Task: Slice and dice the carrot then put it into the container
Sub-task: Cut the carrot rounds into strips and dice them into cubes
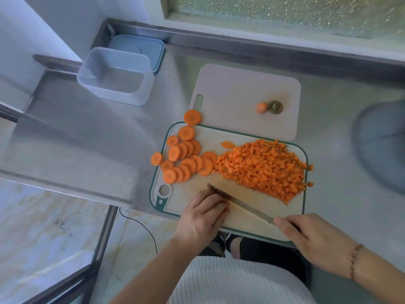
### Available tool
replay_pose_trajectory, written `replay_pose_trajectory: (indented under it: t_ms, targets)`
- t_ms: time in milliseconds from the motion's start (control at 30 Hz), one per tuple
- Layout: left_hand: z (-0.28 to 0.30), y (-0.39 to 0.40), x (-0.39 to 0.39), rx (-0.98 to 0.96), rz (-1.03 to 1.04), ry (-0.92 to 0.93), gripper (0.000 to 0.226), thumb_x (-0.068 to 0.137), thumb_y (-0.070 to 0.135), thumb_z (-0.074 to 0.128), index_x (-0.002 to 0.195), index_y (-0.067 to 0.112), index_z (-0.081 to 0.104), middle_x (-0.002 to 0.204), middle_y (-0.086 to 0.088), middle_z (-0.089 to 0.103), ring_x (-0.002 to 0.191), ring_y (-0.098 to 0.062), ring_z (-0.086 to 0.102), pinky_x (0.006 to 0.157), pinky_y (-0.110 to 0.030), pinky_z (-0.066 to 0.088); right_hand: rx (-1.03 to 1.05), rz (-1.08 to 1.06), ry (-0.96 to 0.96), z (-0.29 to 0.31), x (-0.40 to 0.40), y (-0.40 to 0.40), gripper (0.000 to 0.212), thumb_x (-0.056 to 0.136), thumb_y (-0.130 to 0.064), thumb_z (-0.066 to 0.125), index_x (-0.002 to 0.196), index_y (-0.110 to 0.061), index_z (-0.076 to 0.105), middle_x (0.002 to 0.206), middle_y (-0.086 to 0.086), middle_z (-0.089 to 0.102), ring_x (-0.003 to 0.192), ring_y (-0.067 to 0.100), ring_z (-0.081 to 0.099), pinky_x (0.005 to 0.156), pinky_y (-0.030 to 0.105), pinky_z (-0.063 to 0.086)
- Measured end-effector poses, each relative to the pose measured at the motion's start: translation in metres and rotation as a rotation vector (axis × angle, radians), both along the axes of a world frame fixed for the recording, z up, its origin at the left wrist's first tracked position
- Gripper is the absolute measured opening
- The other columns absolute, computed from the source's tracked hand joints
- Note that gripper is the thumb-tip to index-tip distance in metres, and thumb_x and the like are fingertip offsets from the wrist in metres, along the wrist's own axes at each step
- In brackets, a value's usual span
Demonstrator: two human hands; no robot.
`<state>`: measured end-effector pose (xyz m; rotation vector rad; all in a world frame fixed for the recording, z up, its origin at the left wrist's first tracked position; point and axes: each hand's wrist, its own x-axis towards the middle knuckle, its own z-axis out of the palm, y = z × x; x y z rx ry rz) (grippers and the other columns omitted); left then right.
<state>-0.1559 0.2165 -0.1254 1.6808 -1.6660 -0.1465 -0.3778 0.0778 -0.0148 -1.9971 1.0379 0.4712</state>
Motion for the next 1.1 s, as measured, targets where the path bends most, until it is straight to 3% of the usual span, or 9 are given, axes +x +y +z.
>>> replay_pose_trajectory:
  t_ms: [133, 300, 400, 567, 700, 967, 1100]
  targets:
    - [0.0, 0.0, -0.001, 0.0, 0.009, 0.015, 0.012, 0.094, 0.014, 0.073, 0.097, 0.003, 0.077, 0.106, -0.006, 0.072, 0.104, -0.028, 0.065, 0.093, -0.035, 0.054, -0.026, 0.002, 0.081, 0.0, -0.001, 0.01, 0.07, 0.081, -0.075, 0.013, 0.061, -0.018, 0.048, 0.052, 0.002, 0.049, 0.05, 0.014, 0.049, 0.056, 0.032, 0.043]
    - [-0.004, 0.001, 0.001, 0.02, 0.002, 0.0, 0.012, 0.095, 0.014, 0.073, 0.099, 0.003, 0.077, 0.109, -0.006, 0.072, 0.104, -0.028, 0.066, 0.093, -0.036, 0.054, -0.109, 0.067, 0.221, 0.004, 0.011, 0.006, 0.075, 0.075, -0.074, 0.0, 0.069, -0.022, 0.054, 0.059, -0.002, 0.054, 0.054, 0.01, 0.052, 0.054, 0.024, 0.041]
    - [-0.005, 0.001, 0.002, 0.004, -0.014, -0.01, 0.015, 0.097, 0.015, 0.07, 0.099, 0.003, 0.078, 0.109, -0.007, 0.073, 0.104, -0.027, 0.067, 0.095, -0.034, 0.054, -0.152, 0.134, 0.246, 0.005, 0.018, 0.017, 0.078, 0.072, -0.074, -0.007, 0.072, -0.024, 0.053, 0.066, -0.004, 0.056, 0.062, 0.01, 0.055, 0.062, 0.03, 0.048]
    - [0.003, -0.003, 0.004, 0.026, -0.034, -0.009, 0.013, 0.095, 0.015, 0.071, 0.097, 0.004, 0.078, 0.105, -0.007, 0.072, 0.097, -0.025, 0.066, 0.086, -0.035, 0.056, -0.14, 0.068, 0.115, -0.006, 0.026, 0.01, 0.074, 0.082, -0.077, 0.005, 0.065, -0.022, 0.051, 0.061, -0.002, 0.055, 0.058, 0.015, 0.056, 0.062, 0.039, 0.052]
    - [0.004, 0.003, 0.004, 0.043, -0.037, -0.03, 0.01, 0.09, 0.006, 0.074, 0.099, 0.002, 0.076, 0.107, -0.008, 0.07, 0.099, -0.031, 0.065, 0.091, -0.037, 0.054, -0.157, 0.033, 0.046, -0.006, 0.007, 0.011, 0.078, 0.081, -0.078, 0.006, 0.063, -0.018, 0.051, 0.056, 0.002, 0.054, 0.052, 0.014, 0.054, 0.056, 0.035, 0.048]
    - [0.003, 0.008, -0.001, 0.035, 0.013, 0.002, 0.011, 0.095, 0.008, 0.07, 0.101, 0.004, 0.078, 0.11, -0.005, 0.072, 0.106, -0.029, 0.066, 0.096, -0.033, 0.053, -0.194, 0.122, 0.196, 0.006, 0.01, 0.024, 0.081, 0.071, -0.076, -0.008, 0.07, -0.022, 0.053, 0.063, -0.003, 0.056, 0.061, 0.011, 0.057, 0.059, 0.03, 0.049]
    - [0.003, 0.008, 0.001, 0.03, 0.01, 0.01, 0.016, 0.098, 0.011, 0.065, 0.105, 0.004, 0.078, 0.114, -0.007, 0.072, 0.112, -0.027, 0.065, 0.102, -0.031, 0.051, -0.192, 0.143, 0.194, 0.0, 0.036, 0.029, 0.073, 0.074, -0.075, -0.007, 0.069, -0.025, 0.046, 0.069, -0.005, 0.055, 0.064, 0.015, 0.056, 0.053, 0.028, 0.041]
